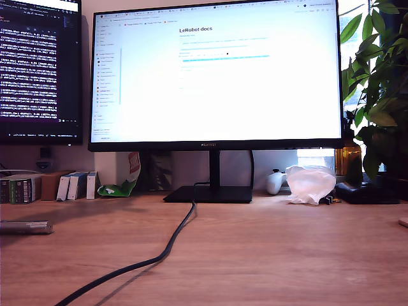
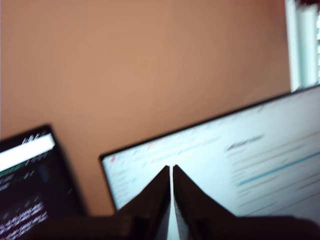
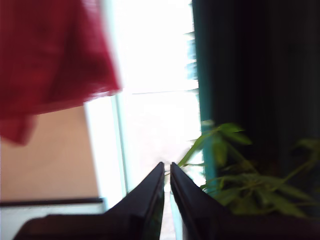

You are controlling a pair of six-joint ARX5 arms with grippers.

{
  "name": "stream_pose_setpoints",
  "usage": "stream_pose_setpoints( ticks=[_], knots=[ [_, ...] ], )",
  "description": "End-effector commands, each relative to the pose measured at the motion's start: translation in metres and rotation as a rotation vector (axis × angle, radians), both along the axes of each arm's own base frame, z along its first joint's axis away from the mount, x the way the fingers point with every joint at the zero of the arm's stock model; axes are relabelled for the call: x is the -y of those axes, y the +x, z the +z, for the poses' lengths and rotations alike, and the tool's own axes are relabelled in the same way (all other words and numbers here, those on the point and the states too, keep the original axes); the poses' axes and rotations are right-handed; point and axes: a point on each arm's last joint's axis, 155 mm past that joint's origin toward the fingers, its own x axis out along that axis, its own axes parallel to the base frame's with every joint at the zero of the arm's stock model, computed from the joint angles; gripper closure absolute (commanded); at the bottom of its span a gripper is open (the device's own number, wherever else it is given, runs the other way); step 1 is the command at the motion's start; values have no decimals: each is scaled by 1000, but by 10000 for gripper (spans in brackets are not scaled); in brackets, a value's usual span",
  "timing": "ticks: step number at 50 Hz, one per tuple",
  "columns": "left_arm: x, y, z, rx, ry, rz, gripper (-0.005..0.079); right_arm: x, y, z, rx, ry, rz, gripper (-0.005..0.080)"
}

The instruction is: Pick the metallic laser pointer with your right arm, pass it to your left arm, then place it down to the left side of the table

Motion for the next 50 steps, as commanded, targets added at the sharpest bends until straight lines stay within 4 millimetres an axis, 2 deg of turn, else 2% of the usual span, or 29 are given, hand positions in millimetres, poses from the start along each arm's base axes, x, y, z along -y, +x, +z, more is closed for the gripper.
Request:
stream_pose_setpoints(
  ticks=[1, 6, 12, 23, 32, 42, 50],
  knots=[
    [2, -13, 10, 5, -21, -21, 766, -10, -9, 9, 22, -6, 35, 763],
    [-3, -26, 13, -14, -33, -17, 766, -22, -22, 17, 39, -37, 67, 763],
    [-10, -34, 7, -53, -36, -2, 766, -23, -40, 23, 47, -69, 55, 763],
    [-24, -46, 9, -51, -39, 39, 766, -26, -72, 38, 93, -104, 50, 763],
    [-24, -54, -12, -101, -39, 31, 766, -29, -88, 22, 92, -130, 55, 763],
    [-28, -72, -25, -76, -67, 39, 766, -33, -109, 2, 122, -154, 62, 763],
    [-33, -78, -51, -89, -110, 50, 766, -34, -119, -18, 127, -155, 62, 763]
  ],
)
